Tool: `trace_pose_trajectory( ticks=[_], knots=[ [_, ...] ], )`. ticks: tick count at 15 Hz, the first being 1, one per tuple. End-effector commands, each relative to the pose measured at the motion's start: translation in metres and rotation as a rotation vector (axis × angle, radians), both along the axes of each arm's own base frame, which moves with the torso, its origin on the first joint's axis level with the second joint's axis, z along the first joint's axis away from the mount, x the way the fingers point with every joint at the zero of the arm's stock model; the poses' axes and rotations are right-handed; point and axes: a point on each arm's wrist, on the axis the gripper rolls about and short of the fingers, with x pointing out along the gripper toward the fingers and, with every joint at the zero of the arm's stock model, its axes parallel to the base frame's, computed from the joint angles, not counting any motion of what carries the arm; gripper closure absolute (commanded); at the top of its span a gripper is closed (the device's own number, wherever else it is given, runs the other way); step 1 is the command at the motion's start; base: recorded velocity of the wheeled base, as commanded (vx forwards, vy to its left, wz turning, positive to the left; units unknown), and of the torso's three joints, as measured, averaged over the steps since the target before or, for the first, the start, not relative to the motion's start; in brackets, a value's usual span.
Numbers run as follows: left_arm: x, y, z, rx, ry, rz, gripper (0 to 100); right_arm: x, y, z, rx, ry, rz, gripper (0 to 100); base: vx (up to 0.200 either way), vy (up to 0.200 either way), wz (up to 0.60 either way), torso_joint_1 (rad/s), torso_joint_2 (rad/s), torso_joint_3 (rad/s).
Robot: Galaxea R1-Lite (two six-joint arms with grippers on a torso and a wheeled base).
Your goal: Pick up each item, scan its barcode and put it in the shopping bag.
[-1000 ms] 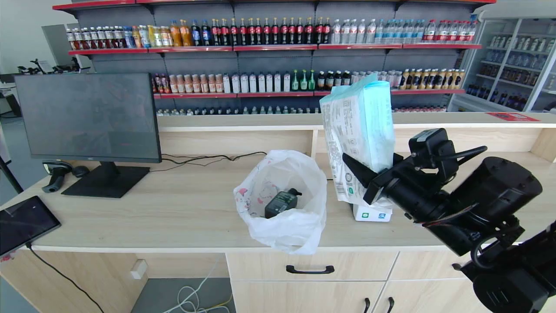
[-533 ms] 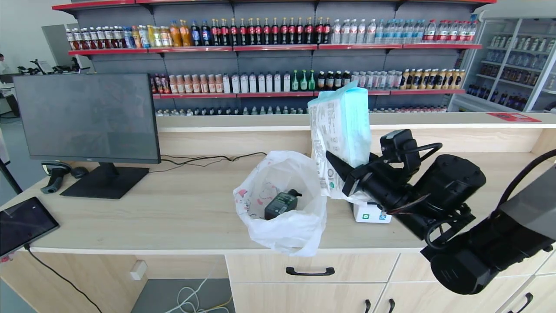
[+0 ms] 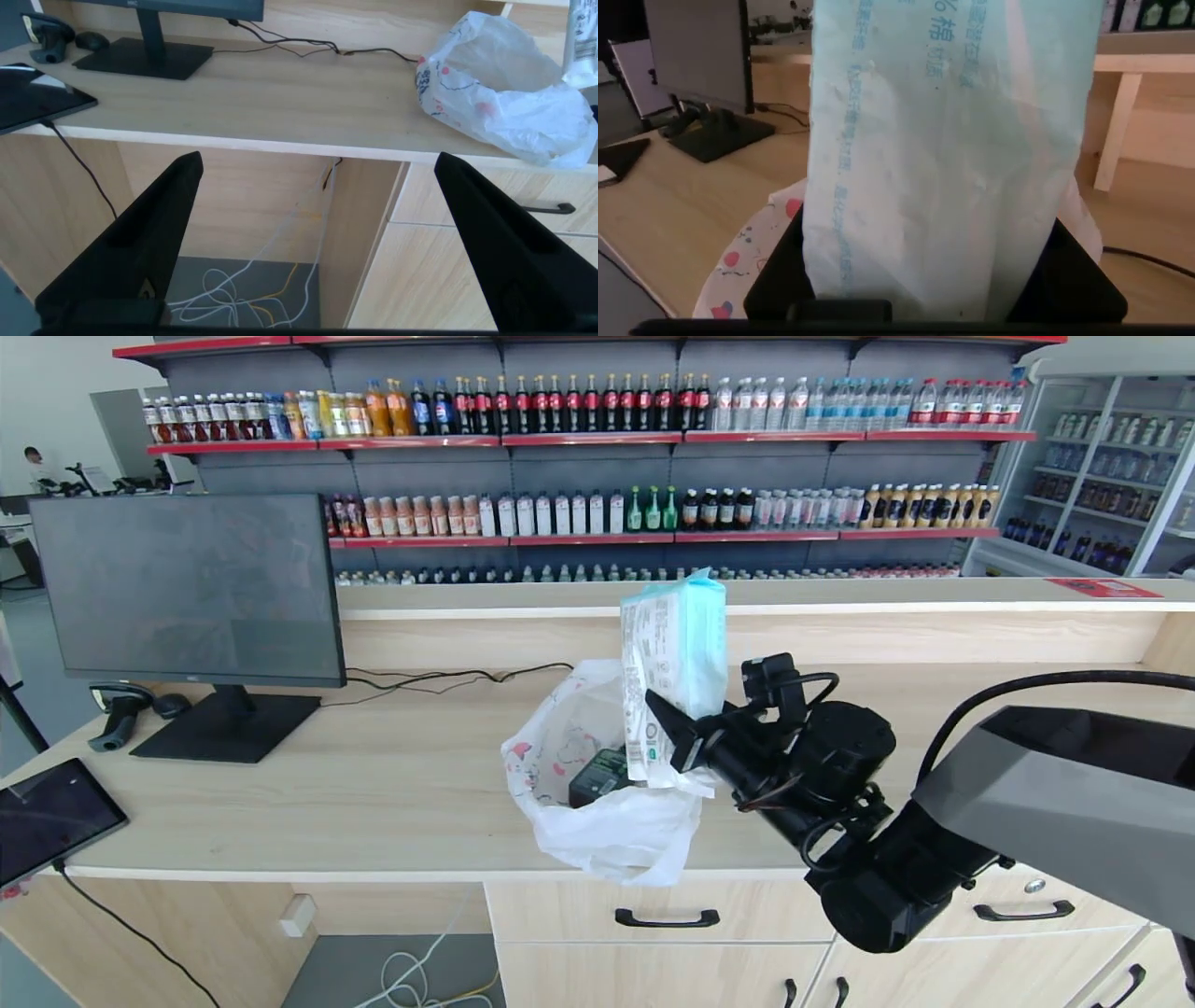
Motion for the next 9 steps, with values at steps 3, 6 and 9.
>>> trace_pose_trajectory(
  ticks=[3, 6, 9],
  knots=[
    [0.0, 0.0, 0.0, 0.0, 0.001, 0.0, 0, 0.01, 0.025, -0.004, 0.164, 0.04, -0.064, 100, 0.0, 0.0, 0.0, 0.0, 0.0, 0.0],
    [0.0, 0.0, 0.0, 0.0, -0.001, -0.001, 0, 0.009, 0.032, -0.01, 0.192, 0.066, -0.062, 100, 0.0, 0.0, 0.0, 0.0, 0.0, 0.0],
    [0.0, 0.0, 0.0, 0.0, -0.001, 0.0, 0, 0.01, 0.038, -0.021, 0.212, 0.1, -0.048, 100, 0.0, 0.0, 0.0, 0.0, 0.0, 0.0]
  ],
)
